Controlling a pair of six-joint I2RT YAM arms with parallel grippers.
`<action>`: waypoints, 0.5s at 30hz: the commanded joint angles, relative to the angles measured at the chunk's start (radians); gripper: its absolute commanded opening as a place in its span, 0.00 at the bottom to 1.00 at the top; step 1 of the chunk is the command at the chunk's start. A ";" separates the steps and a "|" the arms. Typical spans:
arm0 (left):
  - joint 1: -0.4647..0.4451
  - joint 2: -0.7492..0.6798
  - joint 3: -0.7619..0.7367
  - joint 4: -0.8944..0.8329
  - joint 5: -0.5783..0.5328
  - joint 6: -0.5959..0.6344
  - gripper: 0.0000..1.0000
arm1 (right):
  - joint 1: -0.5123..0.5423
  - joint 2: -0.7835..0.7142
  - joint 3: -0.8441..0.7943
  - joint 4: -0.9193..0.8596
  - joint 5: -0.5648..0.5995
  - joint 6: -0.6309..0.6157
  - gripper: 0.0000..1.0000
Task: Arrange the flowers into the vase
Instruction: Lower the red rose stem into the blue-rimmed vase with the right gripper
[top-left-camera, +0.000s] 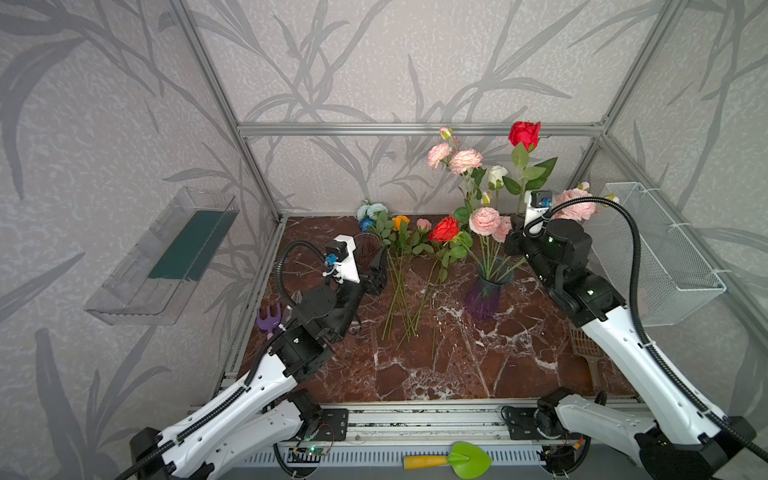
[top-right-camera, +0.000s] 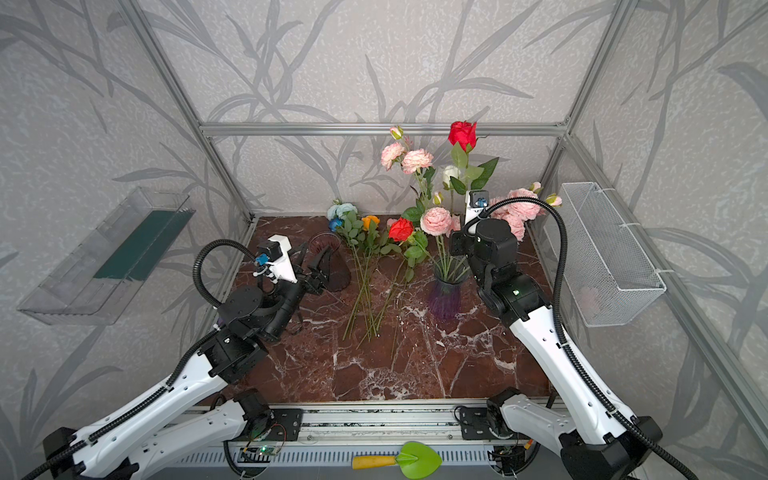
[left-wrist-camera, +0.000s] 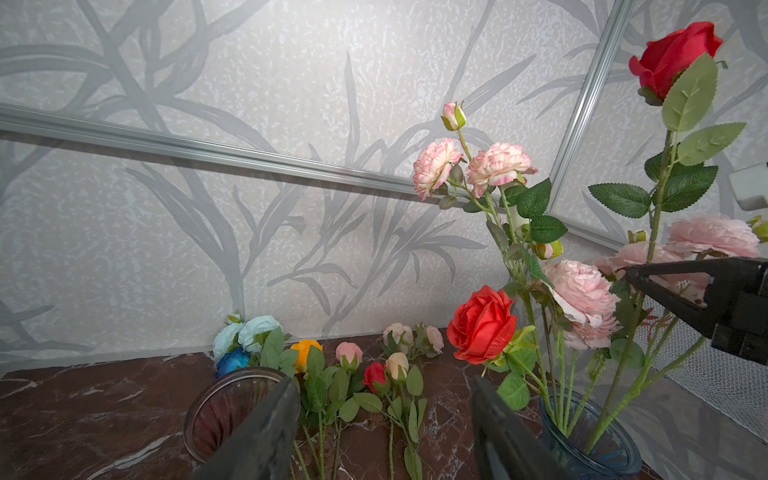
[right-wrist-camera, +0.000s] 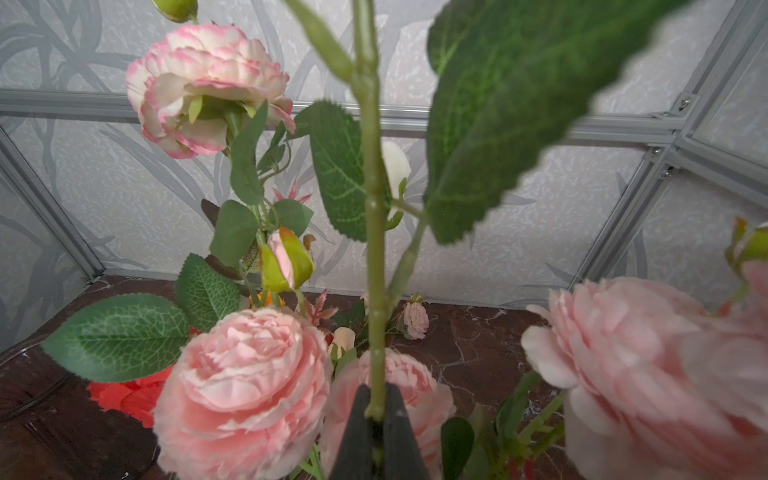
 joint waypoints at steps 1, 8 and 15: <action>-0.003 0.000 0.007 0.002 -0.002 -0.010 0.66 | 0.000 -0.031 -0.022 0.021 -0.009 0.045 0.00; -0.002 0.008 0.004 0.003 -0.004 -0.017 0.66 | -0.001 -0.057 -0.108 0.014 0.015 0.068 0.06; -0.002 0.012 0.003 0.003 -0.004 -0.017 0.66 | -0.001 -0.082 -0.121 0.003 -0.016 0.089 0.26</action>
